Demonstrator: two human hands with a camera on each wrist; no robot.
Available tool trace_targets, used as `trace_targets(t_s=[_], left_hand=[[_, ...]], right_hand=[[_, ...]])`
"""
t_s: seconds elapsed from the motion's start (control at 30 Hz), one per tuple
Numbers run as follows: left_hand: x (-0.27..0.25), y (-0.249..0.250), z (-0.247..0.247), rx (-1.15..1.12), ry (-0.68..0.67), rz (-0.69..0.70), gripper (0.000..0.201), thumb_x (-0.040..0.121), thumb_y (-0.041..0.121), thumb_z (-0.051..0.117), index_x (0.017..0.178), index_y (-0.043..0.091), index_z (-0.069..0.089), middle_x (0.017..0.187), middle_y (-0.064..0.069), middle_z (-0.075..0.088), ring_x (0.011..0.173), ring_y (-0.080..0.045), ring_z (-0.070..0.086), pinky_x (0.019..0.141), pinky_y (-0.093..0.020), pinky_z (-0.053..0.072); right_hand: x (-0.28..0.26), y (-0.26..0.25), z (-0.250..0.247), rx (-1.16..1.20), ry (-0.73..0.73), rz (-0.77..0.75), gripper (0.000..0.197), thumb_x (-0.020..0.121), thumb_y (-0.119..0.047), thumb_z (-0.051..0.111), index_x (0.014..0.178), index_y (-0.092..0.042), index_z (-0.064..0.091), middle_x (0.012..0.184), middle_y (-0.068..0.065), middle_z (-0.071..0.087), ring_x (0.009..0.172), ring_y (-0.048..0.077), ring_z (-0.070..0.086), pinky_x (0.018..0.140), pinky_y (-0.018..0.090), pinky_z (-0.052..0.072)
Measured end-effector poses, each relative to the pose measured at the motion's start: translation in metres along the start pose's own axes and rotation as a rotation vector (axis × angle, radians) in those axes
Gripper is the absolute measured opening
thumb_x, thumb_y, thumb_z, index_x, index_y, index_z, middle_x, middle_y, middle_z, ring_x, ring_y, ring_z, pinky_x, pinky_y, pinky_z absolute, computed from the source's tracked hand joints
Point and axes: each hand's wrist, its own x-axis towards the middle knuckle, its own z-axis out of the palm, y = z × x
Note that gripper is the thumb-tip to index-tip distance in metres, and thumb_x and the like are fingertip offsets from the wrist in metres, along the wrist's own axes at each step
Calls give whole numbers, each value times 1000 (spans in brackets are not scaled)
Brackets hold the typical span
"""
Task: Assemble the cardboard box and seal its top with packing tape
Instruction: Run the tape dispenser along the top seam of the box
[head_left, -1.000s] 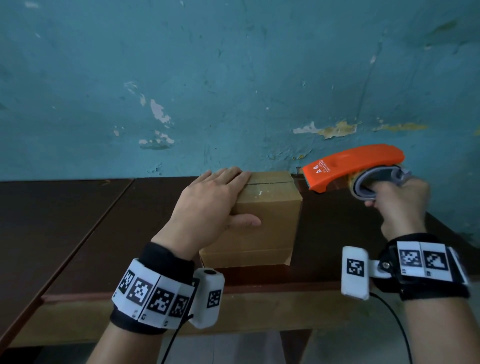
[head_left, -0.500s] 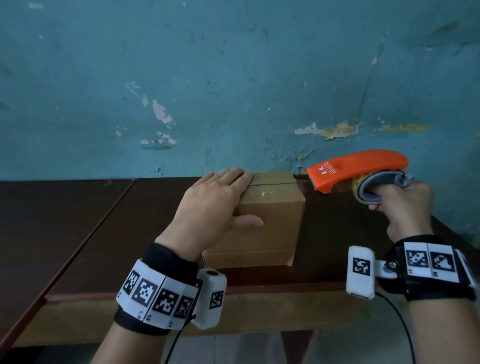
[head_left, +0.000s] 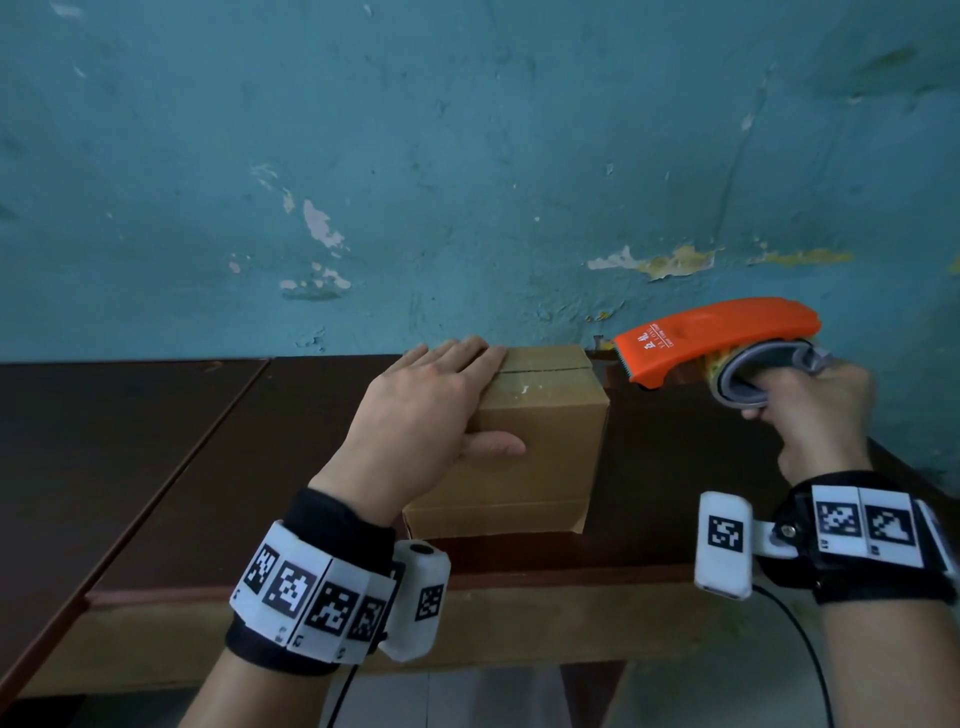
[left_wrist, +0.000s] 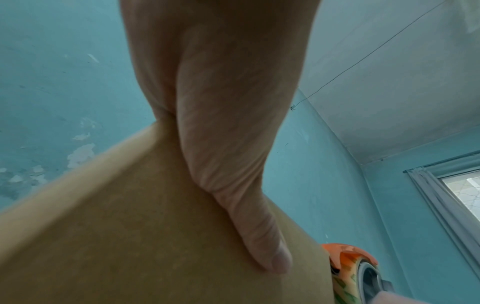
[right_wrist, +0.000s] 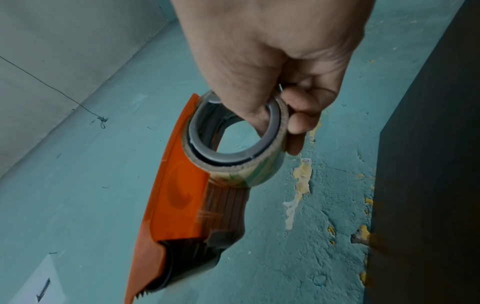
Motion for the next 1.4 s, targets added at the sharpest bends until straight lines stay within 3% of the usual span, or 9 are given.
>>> trace_targets(t_s=[0.3,0.9,1.23,1.4], left_hand=[[0,-1,0,-7,-8,-4,102,78,83,37,161,26,27,158,9,40,145,-14,41,124,-33,21],[-1,1,-4,-13,-10,-4,100,78,83,37,160,27,29,158,10,40,144,-14,42,121,-32,24],[-1,1,-4,-25,-11,0,101,77,84,39,159,26,32,156,8,44,141,-16,45,119,-33,29],[-1,1,-3,-26,-15,-7,103,77,85,38,161,26,29,160,8,40,146,-16,41,123,-34,24]], right_hand=[[-1,0,-2,-16,-8,-11,26,84,1,68,78,-24,64,83,3,71,69,18,68,59,30,52],[2,5,-3,-29,21,-26,27,81,5,68,74,-21,65,78,5,69,61,18,65,53,30,49],[6,9,-10,-86,74,-25,28,81,6,65,72,-20,62,73,4,66,59,17,61,56,29,47],[4,11,-9,-87,57,-16,26,82,5,66,75,-20,62,74,3,66,61,17,61,56,27,46]])
